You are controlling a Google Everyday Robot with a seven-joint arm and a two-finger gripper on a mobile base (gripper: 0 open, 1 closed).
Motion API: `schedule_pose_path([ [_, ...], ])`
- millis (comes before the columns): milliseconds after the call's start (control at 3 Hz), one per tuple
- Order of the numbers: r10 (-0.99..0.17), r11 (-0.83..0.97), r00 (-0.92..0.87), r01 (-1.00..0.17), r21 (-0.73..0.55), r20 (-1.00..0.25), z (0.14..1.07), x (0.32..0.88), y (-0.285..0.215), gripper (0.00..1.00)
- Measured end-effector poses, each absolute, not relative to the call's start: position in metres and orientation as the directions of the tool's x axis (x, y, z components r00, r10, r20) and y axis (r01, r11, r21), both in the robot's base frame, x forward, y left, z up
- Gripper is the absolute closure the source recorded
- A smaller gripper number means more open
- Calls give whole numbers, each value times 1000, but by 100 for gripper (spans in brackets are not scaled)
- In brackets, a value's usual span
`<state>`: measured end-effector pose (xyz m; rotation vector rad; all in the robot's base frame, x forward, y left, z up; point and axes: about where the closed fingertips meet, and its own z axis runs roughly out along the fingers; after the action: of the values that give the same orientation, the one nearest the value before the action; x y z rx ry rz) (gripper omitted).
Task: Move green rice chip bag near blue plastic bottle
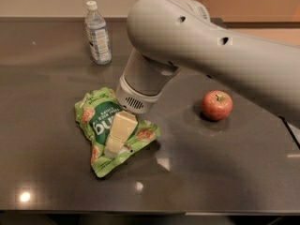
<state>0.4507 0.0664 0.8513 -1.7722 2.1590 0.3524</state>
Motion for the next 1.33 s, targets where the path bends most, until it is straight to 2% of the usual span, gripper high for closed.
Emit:
schedule_pose_path([
  [333, -898, 202, -178, -979, -17, -403, 848, 457, 70, 17],
  [1333, -877, 250, -227, -968, 2, -424, 863, 472, 60, 87],
])
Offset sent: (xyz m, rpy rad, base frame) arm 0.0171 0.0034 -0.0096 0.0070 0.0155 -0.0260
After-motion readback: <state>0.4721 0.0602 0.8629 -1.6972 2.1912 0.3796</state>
